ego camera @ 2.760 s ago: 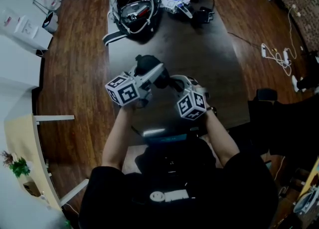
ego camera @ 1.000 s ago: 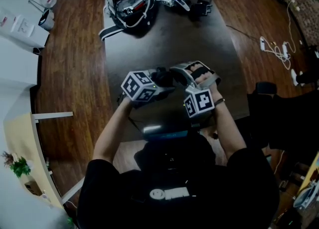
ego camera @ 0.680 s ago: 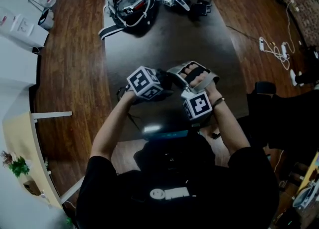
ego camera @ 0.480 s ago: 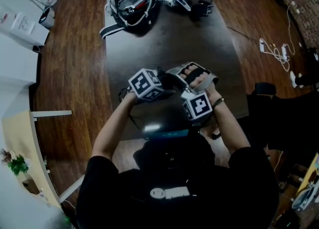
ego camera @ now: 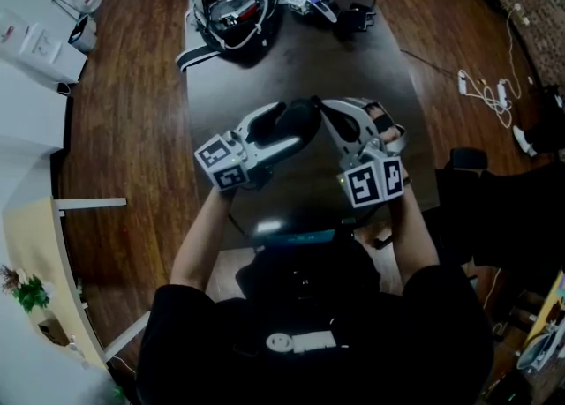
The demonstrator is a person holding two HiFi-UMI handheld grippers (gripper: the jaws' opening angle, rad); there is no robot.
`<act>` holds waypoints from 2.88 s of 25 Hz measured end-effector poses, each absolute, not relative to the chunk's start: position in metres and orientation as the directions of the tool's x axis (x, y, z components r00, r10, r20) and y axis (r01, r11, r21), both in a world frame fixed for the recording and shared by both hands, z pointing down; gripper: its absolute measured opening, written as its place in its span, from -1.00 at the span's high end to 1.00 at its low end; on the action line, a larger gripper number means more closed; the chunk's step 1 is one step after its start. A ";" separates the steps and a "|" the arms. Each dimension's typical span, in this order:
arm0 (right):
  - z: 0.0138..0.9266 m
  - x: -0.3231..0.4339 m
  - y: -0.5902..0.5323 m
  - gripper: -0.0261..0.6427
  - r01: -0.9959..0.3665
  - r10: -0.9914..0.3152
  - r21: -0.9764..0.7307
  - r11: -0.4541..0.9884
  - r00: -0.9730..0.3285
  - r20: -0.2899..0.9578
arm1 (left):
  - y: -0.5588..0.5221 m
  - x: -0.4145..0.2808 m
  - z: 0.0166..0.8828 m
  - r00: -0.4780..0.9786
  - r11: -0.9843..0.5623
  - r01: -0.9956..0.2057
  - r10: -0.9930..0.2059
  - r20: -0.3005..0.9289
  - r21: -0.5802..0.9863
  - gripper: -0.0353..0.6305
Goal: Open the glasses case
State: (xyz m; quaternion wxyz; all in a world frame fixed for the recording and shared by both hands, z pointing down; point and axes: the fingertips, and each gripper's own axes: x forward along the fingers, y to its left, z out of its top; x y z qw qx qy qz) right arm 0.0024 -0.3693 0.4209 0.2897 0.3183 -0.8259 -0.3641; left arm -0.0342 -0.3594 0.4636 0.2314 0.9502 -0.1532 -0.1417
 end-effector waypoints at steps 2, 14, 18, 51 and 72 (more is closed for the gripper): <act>0.416 0.004 -0.369 0.90 -0.324 -0.746 0.793 0.516 -0.625 0.230 | -0.363 -0.042 0.458 0.879 -0.807 -0.155 -0.376 -0.294 0.569 -0.30; 0.379 0.008 -0.377 0.90 -0.475 -0.785 0.759 0.446 -0.614 0.078 | -0.360 -0.053 0.438 0.742 -0.672 0.155 -0.405 -0.534 0.724 -0.23; 0.408 0.015 -0.375 0.90 -0.392 -0.763 0.762 0.515 -0.614 0.199 | -0.380 -0.089 0.425 0.622 -0.686 0.024 -0.559 -0.548 0.727 -0.11; 0.522 -0.011 -0.330 0.89 -0.173 -0.520 0.567 0.806 -0.664 0.537 | -0.390 -0.086 0.425 0.781 -0.668 -0.334 -0.591 -0.202 0.665 0.07; 0.503 -0.022 -0.341 0.67 -0.327 -0.538 0.447 0.833 -0.667 0.515 | -0.390 -0.117 0.411 0.659 -0.668 -0.274 -0.654 -0.370 0.692 0.09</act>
